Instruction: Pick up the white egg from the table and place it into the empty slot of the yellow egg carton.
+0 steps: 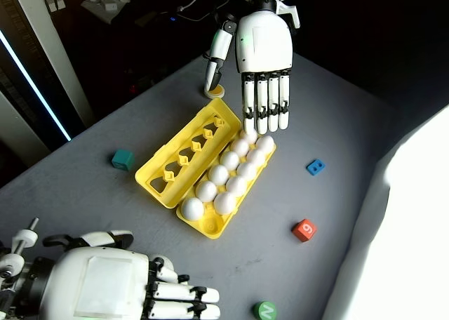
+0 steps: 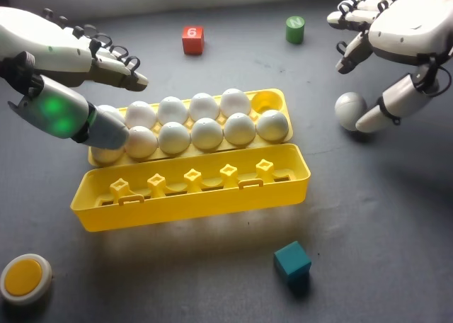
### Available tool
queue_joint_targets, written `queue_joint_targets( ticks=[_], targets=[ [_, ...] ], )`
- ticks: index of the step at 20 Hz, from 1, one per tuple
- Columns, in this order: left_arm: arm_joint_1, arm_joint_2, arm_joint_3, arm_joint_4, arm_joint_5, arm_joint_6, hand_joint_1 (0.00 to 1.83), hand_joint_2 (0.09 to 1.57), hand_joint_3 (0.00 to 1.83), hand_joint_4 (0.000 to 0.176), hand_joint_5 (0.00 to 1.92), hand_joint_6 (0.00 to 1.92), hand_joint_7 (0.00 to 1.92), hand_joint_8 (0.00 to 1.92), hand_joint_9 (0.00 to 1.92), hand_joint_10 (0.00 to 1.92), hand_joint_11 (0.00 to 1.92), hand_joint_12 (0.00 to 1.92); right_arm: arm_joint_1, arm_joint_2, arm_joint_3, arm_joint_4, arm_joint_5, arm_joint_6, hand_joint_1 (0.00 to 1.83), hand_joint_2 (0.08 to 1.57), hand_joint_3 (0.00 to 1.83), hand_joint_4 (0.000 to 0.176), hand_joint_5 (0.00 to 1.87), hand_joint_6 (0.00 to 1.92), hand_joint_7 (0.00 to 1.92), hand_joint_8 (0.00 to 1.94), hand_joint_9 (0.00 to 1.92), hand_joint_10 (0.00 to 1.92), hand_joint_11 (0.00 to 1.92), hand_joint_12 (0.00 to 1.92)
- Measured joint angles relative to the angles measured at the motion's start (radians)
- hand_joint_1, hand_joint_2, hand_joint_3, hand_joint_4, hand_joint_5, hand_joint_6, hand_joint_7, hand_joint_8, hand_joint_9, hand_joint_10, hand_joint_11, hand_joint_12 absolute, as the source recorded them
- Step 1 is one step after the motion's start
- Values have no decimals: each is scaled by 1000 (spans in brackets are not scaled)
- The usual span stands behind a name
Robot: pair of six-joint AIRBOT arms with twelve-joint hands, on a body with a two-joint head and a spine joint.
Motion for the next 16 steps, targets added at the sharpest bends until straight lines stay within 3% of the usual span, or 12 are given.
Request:
queue_joint_targets(
  ticks=[2, 3, 7, 8, 9, 10, 11, 12, 13, 14, 15, 16],
  targets=[
    [0, 0, 0, 0, 0, 0, 0, 1250, 0, 0, 87, 2, 47, 3, 16, 4, 0, 0, 0, -21, 25, 3, 1, 0, 590, 786, 7, 105, 699, 2, 0, 0, 0, 0, 0, 0],
    [0, 0, 0, 0, -1, 0, 0, 1246, 0, 0, 100, 7, 64, 9, 36, 11, 0, 0, -6, -32, 39, 4, 13, 0, 613, 810, 16, 85, 665, 0, 14, 4, 0, 0, 0, 0],
    [10, -1, -4, -1, -2, 0, 0, 1264, 6, 0, 116, 11, 79, 11, 47, 12, 12, 5, -8, -53, 63, 22, 14, 0, 604, 825, 18, 100, 718, 16, 24, 7, 0, 0, 0, 0],
    [10, -1, -4, -1, -1, 0, 0, 1263, 5, 0, 112, 8, 82, 11, 48, 11, 13, 6, -11, -57, 68, 23, 16, 0, 658, 825, 16, 68, 743, 24, 37, 10, 0, 0, 0, 0],
    [10, -1, -4, 0, 0, 0, 0, 1264, 5, 0, 113, 7, 83, 11, 49, 11, 12, 6, -19, -63, 70, 26, 25, 1, 654, 825, 14, 69, 748, 24, 25, 4, 0, 0, 0, 0],
    [10, -1, -4, 0, 0, 0, 0, 1266, 5, 0, 108, 5, 81, 9, 48, 10, 10, 5, -23, -68, 72, 27, 22, 1, 609, 831, 16, 94, 755, 24, 4, 0, 0, 0, 0, 0],
    [10, -2, -4, 0, 0, 0, 0, 1266, 5, 0, 107, 4, 81, 9, 48, 10, 9, 5, -26, -74, 75, 26, 19, 1, 600, 833, 16, 99, 757, 24, 0, 0, 0, 0, 0, 0],
    [10, -2, -4, 0, 0, 0, 0, 1266, 5, 0, 111, 5, 85, 10, 51, 10, 11, 6, -26, -79, 77, 24, 18, 0, 623, 848, 21, 70, 748, 18, 0, 0, 0, 0, 0, 0],
    [10, -2, -4, 0, 0, 0, 0, 1270, 6, 0, 123, 9, 94, 12, 60, 13, 16, 9, -26, -79, 77, 25, 19, 0, 589, 835, 14, 107, 745, 15, 55, 20, 0, 0, 0, 0],
    [10, -2, -4, 0, 0, 0, 0, 1268, 5, 0, 120, 7, 92, 10, 55, 10, 11, 8, -26, -80, 77, 25, 21, 0, 637, 823, 7, 82, 761, 20, 83, 27, 0, 0, 0, 0],
    [10, -2, -4, 0, 0, 0, 0, 1275, 7, 0, 144, 15, 115, 17, 80, 18, 36, 19, -31, -80, 78, 25, 25, 0, 573, 837, 13, 113, 734, 7, 81, 23, 0, 0, 0, 0],
    [10, -2, -4, 0, 0, 0, 0, 1273, 6, 0, 139, 11, 104, 10, 69, 12, 22, 15, -33, -83, 79, 25, 25, 0, 575, 856, 20, 68, 735, 7, 41, 5, 0, 0, 0, 0]
  ],
)
